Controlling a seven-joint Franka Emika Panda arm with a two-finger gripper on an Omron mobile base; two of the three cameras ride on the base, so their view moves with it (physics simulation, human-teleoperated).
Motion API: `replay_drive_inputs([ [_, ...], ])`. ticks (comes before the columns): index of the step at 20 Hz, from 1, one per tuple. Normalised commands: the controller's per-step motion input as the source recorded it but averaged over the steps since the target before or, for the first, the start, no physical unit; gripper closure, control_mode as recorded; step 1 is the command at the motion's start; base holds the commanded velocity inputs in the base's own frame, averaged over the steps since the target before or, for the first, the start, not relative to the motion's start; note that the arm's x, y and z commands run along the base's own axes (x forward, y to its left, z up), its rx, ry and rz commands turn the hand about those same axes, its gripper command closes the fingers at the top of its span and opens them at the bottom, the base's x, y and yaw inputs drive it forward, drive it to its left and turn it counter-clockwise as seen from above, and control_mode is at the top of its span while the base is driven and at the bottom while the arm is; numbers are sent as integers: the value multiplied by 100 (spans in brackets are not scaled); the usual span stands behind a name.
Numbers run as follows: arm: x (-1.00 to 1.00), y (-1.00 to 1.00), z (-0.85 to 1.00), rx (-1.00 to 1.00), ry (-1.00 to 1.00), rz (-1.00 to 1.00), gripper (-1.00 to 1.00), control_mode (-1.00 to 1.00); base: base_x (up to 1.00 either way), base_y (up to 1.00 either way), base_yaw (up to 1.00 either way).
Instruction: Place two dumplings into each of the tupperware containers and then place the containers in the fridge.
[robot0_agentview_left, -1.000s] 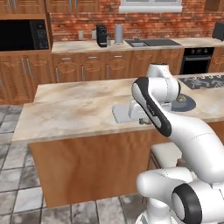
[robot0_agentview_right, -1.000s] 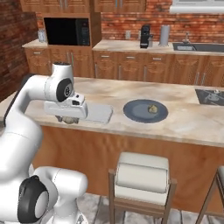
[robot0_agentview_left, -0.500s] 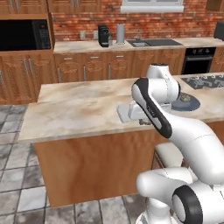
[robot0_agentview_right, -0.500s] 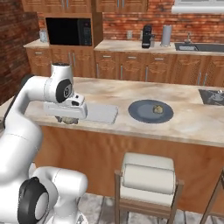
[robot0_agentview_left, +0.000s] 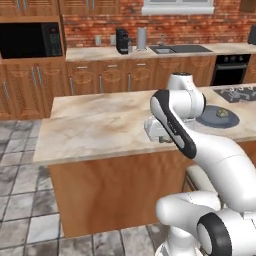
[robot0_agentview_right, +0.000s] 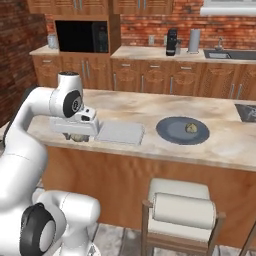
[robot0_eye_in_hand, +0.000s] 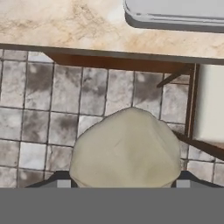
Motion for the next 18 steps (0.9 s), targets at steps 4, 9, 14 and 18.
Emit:
replay_drive_inputs([
  [4,0,0,0,0,0,0,100,100,43,0,0],
  [9,0,0,0,0,0,0,100,100,42,0,0],
  [14,0,0,0,0,0,0,100,100,35,0,0],
  [18,0,0,0,0,0,0,100,100,40,0,0],
])
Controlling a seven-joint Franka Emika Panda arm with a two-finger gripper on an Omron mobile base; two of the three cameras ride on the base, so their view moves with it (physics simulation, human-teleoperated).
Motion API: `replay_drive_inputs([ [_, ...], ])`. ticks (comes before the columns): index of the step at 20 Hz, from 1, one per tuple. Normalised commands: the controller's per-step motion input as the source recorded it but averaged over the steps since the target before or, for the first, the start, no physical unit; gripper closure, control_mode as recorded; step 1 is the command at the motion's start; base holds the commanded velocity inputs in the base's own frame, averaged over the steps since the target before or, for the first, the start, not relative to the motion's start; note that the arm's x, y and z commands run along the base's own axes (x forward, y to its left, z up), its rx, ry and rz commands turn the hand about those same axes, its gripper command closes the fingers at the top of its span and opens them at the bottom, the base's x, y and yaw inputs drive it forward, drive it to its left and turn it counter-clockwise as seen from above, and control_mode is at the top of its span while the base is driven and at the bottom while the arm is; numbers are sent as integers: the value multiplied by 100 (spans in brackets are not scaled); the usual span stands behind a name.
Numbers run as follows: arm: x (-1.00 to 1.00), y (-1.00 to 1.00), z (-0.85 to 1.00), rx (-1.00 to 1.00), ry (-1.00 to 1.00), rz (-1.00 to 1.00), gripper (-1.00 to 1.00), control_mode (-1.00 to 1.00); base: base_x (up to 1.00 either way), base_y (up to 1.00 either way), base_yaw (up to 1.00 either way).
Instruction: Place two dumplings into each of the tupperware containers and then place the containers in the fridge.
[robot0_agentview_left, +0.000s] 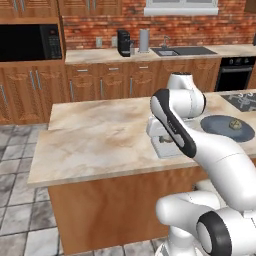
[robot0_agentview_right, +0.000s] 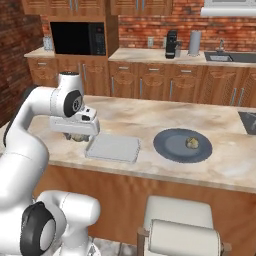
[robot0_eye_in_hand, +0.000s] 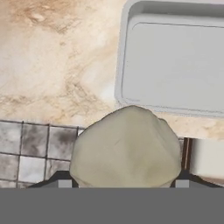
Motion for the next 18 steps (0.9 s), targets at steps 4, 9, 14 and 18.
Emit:
replay_drive_inputs([
  [4,0,0,0,0,0,0,100,100,34,0,0],
  [9,64,-8,-11,0,6,0,100,-100,10,0,0],
  [14,74,-43,-39,0,8,0,100,-100,0,0,0],
  [18,69,-14,-54,0,7,-1,100,-100,0,0,0],
])
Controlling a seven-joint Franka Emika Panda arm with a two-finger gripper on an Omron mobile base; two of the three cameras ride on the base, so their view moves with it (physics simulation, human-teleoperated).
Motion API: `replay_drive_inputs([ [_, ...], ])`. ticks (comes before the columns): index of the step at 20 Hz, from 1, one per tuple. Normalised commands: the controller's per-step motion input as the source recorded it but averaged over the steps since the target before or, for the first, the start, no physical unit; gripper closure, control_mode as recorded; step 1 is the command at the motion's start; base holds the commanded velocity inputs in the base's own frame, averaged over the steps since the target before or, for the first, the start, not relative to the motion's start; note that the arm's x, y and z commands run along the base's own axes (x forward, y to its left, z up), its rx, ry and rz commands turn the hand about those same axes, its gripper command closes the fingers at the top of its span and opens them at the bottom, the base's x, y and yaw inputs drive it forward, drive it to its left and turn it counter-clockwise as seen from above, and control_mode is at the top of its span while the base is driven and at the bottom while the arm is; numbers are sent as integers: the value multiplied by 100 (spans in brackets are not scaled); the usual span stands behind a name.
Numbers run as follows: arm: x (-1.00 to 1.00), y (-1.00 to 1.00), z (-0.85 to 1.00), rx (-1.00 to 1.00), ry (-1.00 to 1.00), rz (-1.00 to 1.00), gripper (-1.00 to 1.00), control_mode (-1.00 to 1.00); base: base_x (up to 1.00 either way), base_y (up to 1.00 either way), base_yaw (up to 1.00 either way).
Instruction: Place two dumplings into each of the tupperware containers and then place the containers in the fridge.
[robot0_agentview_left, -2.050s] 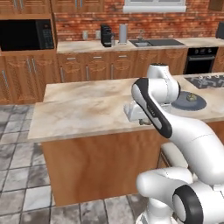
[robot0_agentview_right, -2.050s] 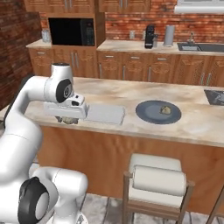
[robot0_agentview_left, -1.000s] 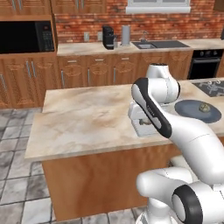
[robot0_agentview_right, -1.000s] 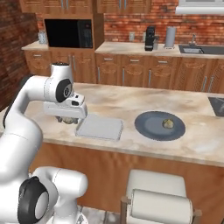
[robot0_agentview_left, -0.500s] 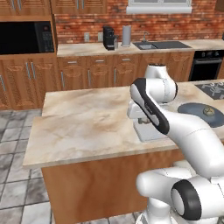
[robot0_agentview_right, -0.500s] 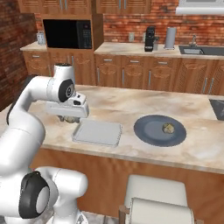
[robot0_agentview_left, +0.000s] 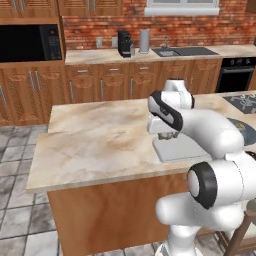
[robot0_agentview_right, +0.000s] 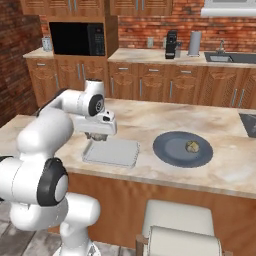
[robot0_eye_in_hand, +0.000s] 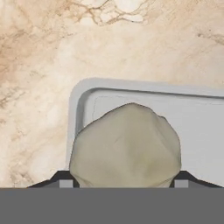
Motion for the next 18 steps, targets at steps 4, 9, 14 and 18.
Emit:
replay_drive_inputs([
  [4,30,-20,-44,0,3,0,100,-100,0,0,0],
  [9,3,-11,-24,0,2,0,100,-100,0,0,0],
  [14,-1,-18,-17,0,4,0,100,-100,0,0,0],
  [18,-24,-17,-5,0,0,0,100,-100,0,0,0],
])
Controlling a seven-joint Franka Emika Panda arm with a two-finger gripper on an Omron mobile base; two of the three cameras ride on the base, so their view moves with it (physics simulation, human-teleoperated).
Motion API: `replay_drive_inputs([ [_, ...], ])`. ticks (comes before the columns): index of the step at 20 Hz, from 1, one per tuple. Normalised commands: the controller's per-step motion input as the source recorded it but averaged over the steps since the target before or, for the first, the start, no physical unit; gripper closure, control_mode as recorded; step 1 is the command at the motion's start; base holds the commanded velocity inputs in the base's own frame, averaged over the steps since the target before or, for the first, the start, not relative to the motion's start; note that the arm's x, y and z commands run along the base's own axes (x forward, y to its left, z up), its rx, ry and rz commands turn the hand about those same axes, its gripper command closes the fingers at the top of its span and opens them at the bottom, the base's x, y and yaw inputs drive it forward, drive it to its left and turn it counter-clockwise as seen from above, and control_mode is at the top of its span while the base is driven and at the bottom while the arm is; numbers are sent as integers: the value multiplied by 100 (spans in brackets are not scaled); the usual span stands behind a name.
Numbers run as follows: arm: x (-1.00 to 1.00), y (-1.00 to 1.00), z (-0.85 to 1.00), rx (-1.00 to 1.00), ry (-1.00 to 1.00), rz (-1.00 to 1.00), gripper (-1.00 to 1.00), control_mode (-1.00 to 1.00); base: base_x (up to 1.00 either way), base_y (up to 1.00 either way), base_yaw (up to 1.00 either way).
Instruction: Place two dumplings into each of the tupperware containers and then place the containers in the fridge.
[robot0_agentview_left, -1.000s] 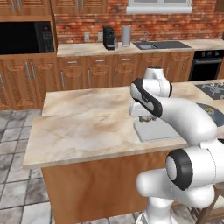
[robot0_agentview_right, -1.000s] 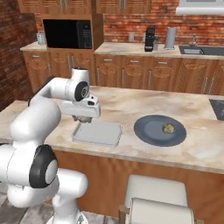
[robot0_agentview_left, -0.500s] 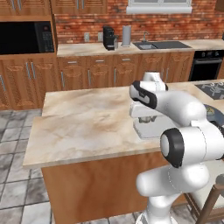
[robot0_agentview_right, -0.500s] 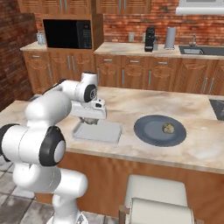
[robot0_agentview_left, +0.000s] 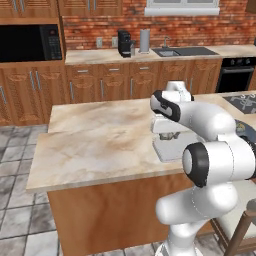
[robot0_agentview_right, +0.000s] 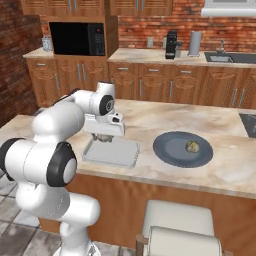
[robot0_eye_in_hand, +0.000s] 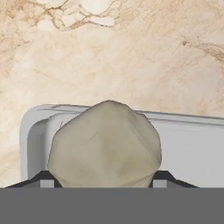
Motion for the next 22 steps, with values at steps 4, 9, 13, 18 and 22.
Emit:
replay_drive_inputs([
  [4,-62,-6,0,0,0,0,100,-100,0,0,0],
  [9,-34,0,0,0,0,-1,100,-100,0,0,0],
  [13,32,0,-16,0,0,0,100,-100,0,0,0],
  [18,6,0,-14,0,5,0,100,-100,0,0,0],
  [22,0,0,-18,0,5,0,100,-100,0,0,0],
])
